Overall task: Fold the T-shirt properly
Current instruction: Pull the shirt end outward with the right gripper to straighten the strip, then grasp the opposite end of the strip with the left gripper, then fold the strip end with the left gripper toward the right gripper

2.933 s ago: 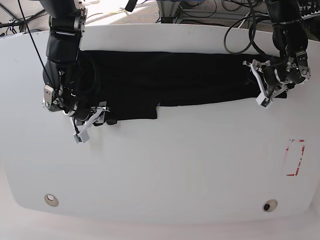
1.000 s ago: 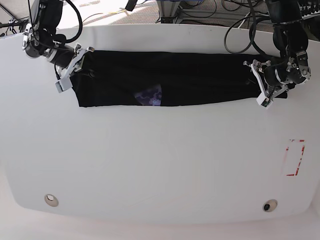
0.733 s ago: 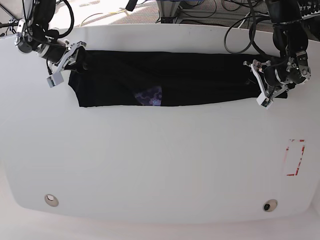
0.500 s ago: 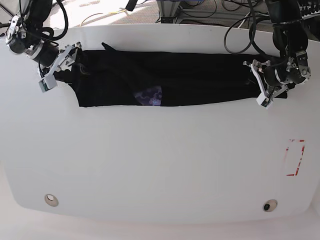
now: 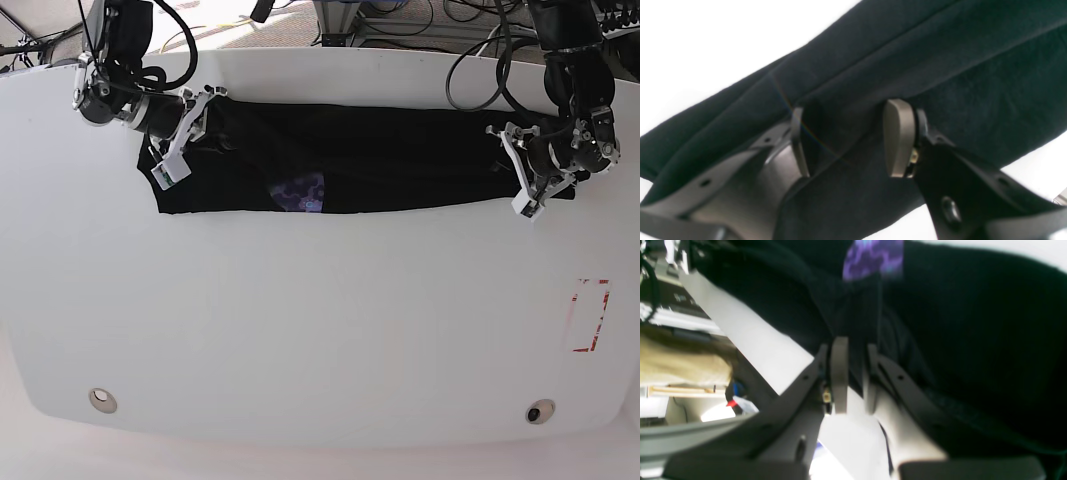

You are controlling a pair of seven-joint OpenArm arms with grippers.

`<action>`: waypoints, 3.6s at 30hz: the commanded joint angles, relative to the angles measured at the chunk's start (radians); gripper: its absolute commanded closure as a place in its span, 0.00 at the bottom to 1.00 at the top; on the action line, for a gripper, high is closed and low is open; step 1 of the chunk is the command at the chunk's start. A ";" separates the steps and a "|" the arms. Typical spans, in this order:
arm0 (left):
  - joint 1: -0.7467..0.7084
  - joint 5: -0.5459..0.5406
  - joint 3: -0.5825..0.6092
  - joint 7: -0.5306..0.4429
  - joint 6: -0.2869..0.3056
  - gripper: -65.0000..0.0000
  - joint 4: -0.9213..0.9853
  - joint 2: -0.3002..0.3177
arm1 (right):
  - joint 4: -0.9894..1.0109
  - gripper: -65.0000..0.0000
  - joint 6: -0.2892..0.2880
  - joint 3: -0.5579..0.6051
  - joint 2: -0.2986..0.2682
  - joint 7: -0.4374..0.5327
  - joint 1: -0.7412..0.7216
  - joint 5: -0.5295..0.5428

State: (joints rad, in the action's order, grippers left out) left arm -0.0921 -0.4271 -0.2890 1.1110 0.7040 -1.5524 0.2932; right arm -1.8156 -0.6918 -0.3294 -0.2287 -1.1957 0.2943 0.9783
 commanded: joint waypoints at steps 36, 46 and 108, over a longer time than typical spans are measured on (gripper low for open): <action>0.030 -0.358 -0.522 0.045 -0.006 0.28 0.257 0.079 | 0.124 0.89 -0.006 0.121 0.045 0.110 -0.134 -0.439; 0.033 -0.356 -0.424 -0.033 -0.006 0.28 0.356 0.103 | 0.124 0.89 -0.006 0.117 0.045 0.110 -0.139 -0.439; 0.044 -0.247 0.211 0.047 -0.006 0.94 -0.273 -0.200 | 0.126 0.89 -0.006 0.066 0.051 0.112 -0.160 -0.441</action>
State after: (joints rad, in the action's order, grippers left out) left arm -0.0715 -0.6914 -0.0795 1.1744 0.6968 -1.8179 0.1097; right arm -1.6752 -0.6991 -0.2562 -0.1684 -1.0958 0.1455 0.5274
